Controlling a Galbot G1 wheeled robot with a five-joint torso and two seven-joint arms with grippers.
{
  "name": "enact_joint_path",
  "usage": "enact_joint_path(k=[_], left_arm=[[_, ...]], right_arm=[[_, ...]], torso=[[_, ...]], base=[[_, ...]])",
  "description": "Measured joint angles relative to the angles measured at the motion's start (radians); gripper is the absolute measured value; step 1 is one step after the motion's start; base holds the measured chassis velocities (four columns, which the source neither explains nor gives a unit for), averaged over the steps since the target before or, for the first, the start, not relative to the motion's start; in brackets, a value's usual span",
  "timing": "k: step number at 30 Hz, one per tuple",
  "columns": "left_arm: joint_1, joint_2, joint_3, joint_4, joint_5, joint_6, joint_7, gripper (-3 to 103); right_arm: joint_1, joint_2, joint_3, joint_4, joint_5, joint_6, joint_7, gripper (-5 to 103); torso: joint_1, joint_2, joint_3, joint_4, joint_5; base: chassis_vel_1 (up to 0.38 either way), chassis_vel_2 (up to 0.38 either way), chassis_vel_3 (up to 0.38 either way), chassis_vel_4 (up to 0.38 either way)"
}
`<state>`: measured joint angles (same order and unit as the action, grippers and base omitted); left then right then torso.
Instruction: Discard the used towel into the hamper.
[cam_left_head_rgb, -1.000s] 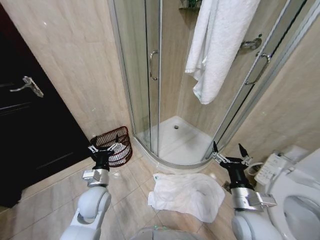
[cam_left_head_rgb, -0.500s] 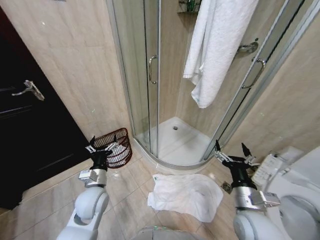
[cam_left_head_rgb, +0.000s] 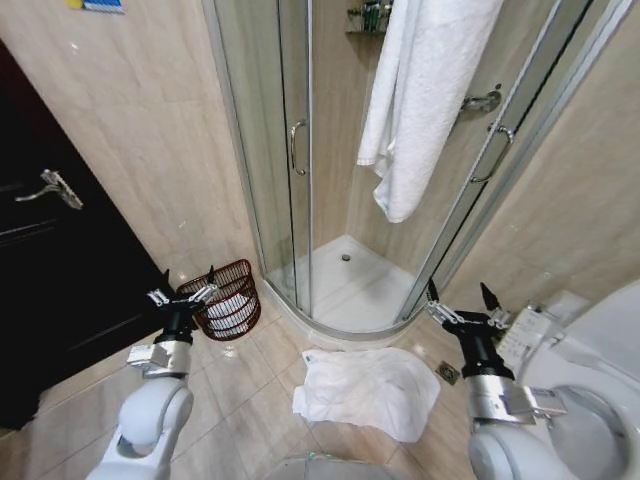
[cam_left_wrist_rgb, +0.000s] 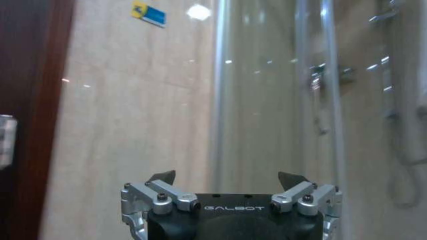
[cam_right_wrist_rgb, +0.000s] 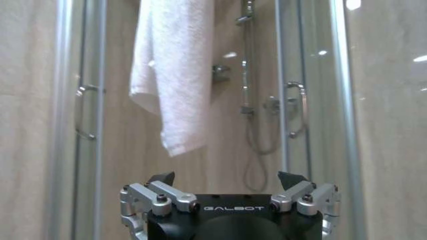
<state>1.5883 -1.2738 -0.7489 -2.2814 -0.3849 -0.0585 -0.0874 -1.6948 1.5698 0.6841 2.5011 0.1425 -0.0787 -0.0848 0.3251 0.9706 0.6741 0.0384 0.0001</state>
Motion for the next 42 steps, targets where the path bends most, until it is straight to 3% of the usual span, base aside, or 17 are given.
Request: enact_joint_path(k=[4, 27, 42], left_arm=[[-0.009, 0.01, -0.008, 0.004, -0.016, -0.005, 0.019, 100], [0.008, -0.029, 0.011, -0.07, -0.002, 0.01, 0.009, 100], [0.005, -0.029, 0.001, -0.071, 0.01, 0.037, -0.006, 100]], right_arm=[[0.013, 0.012, 0.014, -0.003, 0.012, -0.003, -0.059, 100], [0.03, 0.009, 0.017, -0.022, 0.024, 0.039, -0.033, 100], [0.029, 0.031, -0.011, -0.038, -0.003, 0.055, -0.036, 100]], torso=[[0.009, 0.018, 0.01, -0.0002, -0.0002], [0.06, 0.134, 0.074, -0.0001, 0.0], [0.084, 0.187, 0.103, -0.0001, -0.0001]], base=[[0.0, 0.0, 0.0, 0.0], [0.0, 0.0, 0.0, 0.0], [0.0, 0.0, 0.0, 0.0]])
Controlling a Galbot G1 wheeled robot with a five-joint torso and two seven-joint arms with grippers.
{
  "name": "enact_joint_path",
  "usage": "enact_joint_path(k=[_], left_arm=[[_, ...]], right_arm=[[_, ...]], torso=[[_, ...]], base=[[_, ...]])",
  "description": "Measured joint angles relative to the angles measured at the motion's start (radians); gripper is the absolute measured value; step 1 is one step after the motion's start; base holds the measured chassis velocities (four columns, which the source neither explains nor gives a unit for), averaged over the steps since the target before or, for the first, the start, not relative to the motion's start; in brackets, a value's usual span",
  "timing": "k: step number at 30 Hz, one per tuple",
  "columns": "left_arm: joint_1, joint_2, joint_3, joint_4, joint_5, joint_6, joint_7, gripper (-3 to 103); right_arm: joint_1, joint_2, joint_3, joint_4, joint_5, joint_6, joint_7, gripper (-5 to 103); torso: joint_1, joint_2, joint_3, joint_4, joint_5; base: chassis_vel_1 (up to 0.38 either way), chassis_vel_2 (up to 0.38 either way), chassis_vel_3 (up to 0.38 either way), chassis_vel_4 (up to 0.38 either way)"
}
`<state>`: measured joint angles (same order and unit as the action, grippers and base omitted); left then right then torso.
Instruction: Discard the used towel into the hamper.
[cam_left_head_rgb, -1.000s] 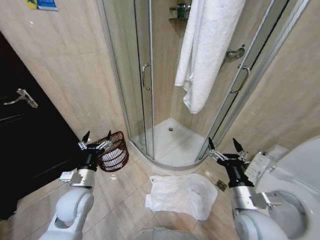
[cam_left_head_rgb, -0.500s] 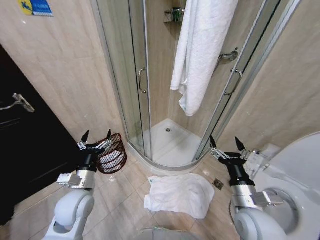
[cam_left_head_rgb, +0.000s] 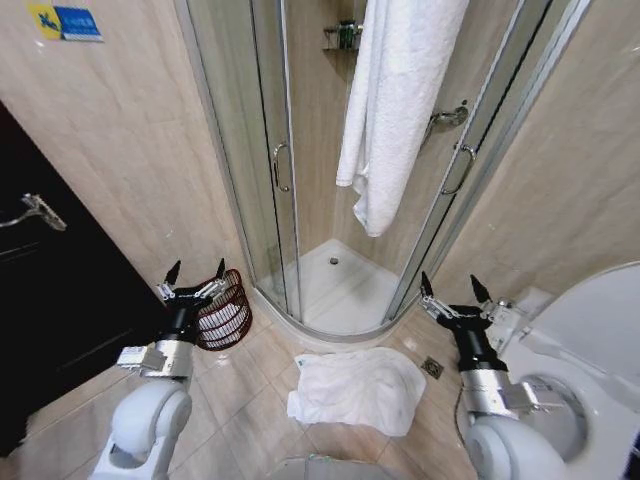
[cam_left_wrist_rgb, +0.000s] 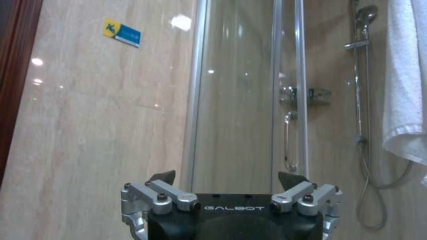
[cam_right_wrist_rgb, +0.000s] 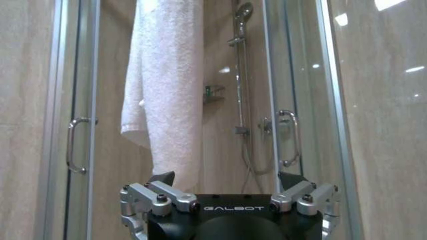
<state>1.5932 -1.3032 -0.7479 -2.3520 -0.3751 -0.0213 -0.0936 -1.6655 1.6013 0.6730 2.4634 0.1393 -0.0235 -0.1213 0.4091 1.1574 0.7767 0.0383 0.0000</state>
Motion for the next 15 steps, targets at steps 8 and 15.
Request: enact_joint_path(k=[8, 15], left_arm=[[-0.021, 0.003, 0.009, 0.001, 0.006, 0.004, 0.001, 100], [-0.017, -0.009, 0.004, -0.008, 0.01, 0.006, 0.0, 100]], right_arm=[[0.0, -0.008, 0.014, 0.005, 0.004, 0.008, -0.003, 100], [0.017, -0.025, 0.012, 0.015, 0.009, -0.014, 0.001, 100]], torso=[[0.018, 0.04, 0.022, 0.0001, -0.0001], [0.032, 0.071, 0.039, 0.0001, 0.0]], base=[[0.0, 0.0, 0.0, 0.0], [0.0, 0.0, 0.0, 0.0]])
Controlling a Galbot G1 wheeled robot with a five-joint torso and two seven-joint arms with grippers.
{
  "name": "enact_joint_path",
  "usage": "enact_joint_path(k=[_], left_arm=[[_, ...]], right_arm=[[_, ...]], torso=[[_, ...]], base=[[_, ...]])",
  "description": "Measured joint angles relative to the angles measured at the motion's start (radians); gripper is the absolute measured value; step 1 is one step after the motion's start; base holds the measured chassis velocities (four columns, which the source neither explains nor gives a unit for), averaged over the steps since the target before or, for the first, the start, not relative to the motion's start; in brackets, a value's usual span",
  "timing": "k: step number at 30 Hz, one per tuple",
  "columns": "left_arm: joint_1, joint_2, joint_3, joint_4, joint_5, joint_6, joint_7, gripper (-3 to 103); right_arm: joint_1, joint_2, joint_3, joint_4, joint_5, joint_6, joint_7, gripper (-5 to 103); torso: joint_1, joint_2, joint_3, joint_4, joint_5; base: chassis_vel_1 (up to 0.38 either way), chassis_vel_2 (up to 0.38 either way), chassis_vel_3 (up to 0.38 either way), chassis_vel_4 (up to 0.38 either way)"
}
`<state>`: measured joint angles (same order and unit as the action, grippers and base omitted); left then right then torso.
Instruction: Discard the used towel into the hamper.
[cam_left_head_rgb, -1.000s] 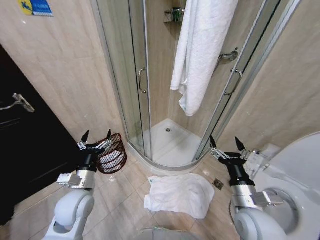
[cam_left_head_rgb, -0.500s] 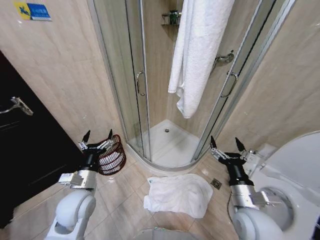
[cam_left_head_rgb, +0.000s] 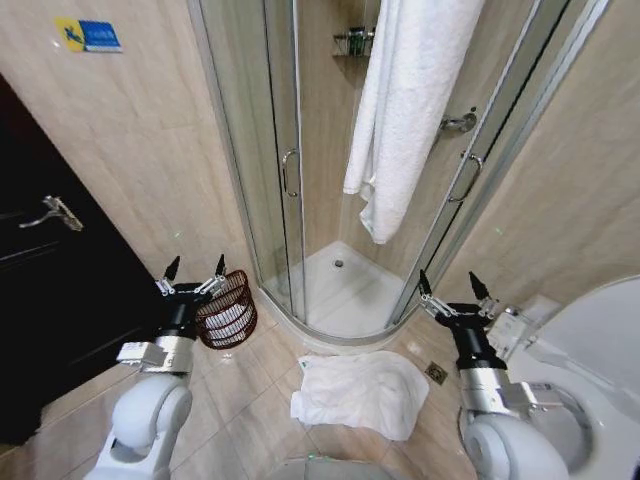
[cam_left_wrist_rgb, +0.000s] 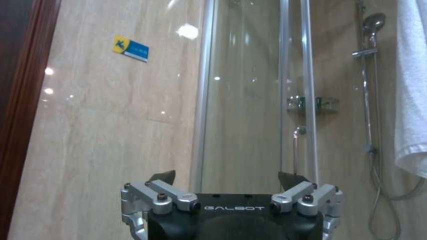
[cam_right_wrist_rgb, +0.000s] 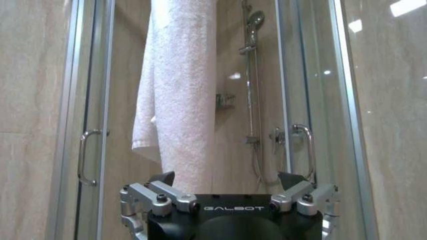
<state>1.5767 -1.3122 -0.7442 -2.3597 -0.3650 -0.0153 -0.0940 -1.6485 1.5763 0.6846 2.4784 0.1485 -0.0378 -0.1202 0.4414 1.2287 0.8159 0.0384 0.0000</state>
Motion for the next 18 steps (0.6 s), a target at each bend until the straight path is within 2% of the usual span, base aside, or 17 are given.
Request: enact_joint_path(k=[14, 16, 18], left_arm=[[0.007, -0.007, -0.003, 0.002, -0.006, -0.009, 0.002, 100], [0.005, -0.005, 0.002, 0.006, -0.006, -0.024, -0.004, 100], [0.002, -0.002, 0.003, 0.018, 0.0, -0.063, -0.012, 100]], right_arm=[[0.021, 0.005, -0.013, 0.006, 0.0, -0.028, 0.004, 100], [0.038, -0.004, -0.016, 0.01, 0.005, -0.054, 0.014, 100], [0.07, -0.023, -0.014, 0.014, 0.017, -0.086, 0.042, 100]], torso=[[0.032, 0.069, 0.036, 0.0, 0.0], [0.039, 0.083, 0.044, -0.0001, 0.0], [0.044, 0.095, 0.049, -0.0004, 0.0]], base=[[0.0, 0.0, 0.0, 0.0], [0.0, 0.0, 0.0, 0.0], [0.0, 0.0, 0.0, 0.0]])
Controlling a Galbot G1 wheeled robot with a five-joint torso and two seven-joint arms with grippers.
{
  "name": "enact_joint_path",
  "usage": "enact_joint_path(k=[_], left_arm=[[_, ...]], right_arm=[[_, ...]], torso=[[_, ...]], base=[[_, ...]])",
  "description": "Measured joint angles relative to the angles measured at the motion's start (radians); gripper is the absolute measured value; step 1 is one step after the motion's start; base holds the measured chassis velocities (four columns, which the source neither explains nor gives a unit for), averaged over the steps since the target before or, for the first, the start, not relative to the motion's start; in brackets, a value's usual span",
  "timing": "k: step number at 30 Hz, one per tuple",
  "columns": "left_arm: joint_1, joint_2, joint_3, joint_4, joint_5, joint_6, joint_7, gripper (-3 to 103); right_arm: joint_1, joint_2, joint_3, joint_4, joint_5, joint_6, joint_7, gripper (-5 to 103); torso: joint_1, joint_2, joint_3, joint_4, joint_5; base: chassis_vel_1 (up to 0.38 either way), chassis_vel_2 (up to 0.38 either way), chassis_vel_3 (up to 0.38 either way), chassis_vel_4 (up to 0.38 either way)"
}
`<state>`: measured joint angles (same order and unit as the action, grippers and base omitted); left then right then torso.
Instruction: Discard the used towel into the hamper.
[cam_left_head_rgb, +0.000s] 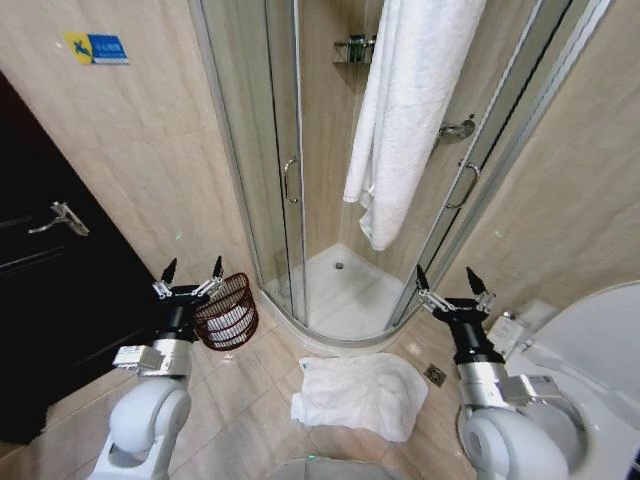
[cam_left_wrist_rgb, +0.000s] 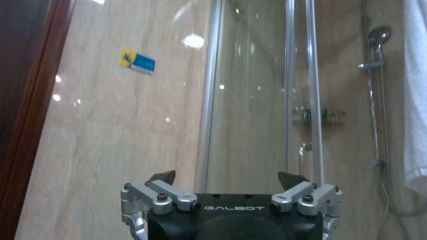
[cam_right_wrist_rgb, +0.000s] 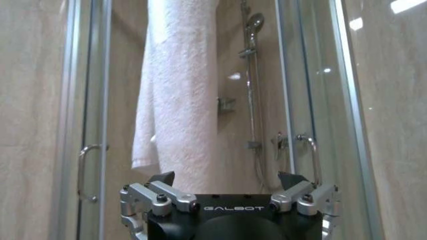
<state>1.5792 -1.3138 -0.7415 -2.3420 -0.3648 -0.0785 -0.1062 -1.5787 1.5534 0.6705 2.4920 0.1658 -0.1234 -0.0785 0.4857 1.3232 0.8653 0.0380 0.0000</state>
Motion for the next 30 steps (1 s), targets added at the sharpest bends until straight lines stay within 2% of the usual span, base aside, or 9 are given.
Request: enact_joint_path(k=[5, 8, 9, 12, 13, 16, 17, 21, 30], left_arm=[[0.003, -0.002, -0.009, 0.009, 0.01, -0.033, 0.009, 100], [-0.031, 0.018, 0.047, 0.034, 0.012, -0.033, 0.013, 100], [-0.049, 0.026, 0.071, 0.047, 0.016, -0.032, 0.019, 100], [-0.056, 0.021, 0.093, 0.065, 0.04, -0.036, 0.032, 100], [-0.056, 0.021, 0.093, 0.065, 0.04, -0.036, 0.032, 100], [-0.061, 0.018, 0.092, 0.08, 0.045, -0.039, 0.032, 100], [-0.061, 0.018, 0.092, 0.08, 0.045, -0.039, 0.032, 100], [-0.102, 0.012, 0.102, 0.121, 0.062, -0.039, 0.03, 100], [-0.09, -0.025, 0.1, 0.154, 0.148, -0.071, 0.028, 100]], right_arm=[[0.078, -0.081, 0.028, 0.007, 0.058, -0.06, 0.051, 100], [0.093, -0.125, 0.056, 0.008, 0.114, -0.095, 0.1, 100], [0.101, -0.138, 0.062, 0.008, 0.137, -0.106, 0.123, 100], [0.17, -0.218, 0.051, 0.009, 0.221, -0.144, 0.143, 100], [0.17, -0.218, 0.051, 0.009, 0.221, -0.144, 0.143, 100], [0.224, -0.334, 0.037, -0.005, 0.284, -0.139, 0.14, 100], [0.224, -0.334, 0.037, -0.005, 0.284, -0.139, 0.14, 100], [0.309, -0.439, 0.039, -0.079, 0.333, -0.122, 0.156, 100], [0.54, -0.55, -0.029, -0.165, 0.379, -0.131, 0.153, 100]], torso=[[0.003, 0.006, 0.003, 0.0007, 0.0], [0.003, 0.006, 0.003, 0.0008, -0.0001], [0.003, 0.006, 0.003, -0.0014, 0.0001], [0.003, 0.004, 0.002, -0.0001, 0.0007], [0.003, 0.004, 0.002, -0.0001, 0.0007], [0.001, 0.002, 0.001, 0.0005, 0.0003], [0.001, 0.002, 0.001, 0.0005, 0.0003], [0.0, 0.0, 0.0, 0.0001, 0.0004], [-0.001, -0.003, -0.002, 0.0003, 0.0002]], base=[[0.0, 0.0, 0.0, 0.0], [0.0, 0.0, 0.0, 0.0], [0.0, 0.0, 0.0, 0.0], [0.0, 0.0, 0.0, 0.0], [0.0, 0.0, 0.0, 0.0], [0.0, 0.0, 0.0, 0.0], [0.0, 0.0, 0.0, 0.0], [0.0, 0.0, 0.0, 0.0], [0.0, 0.0, 0.0, 0.0]])
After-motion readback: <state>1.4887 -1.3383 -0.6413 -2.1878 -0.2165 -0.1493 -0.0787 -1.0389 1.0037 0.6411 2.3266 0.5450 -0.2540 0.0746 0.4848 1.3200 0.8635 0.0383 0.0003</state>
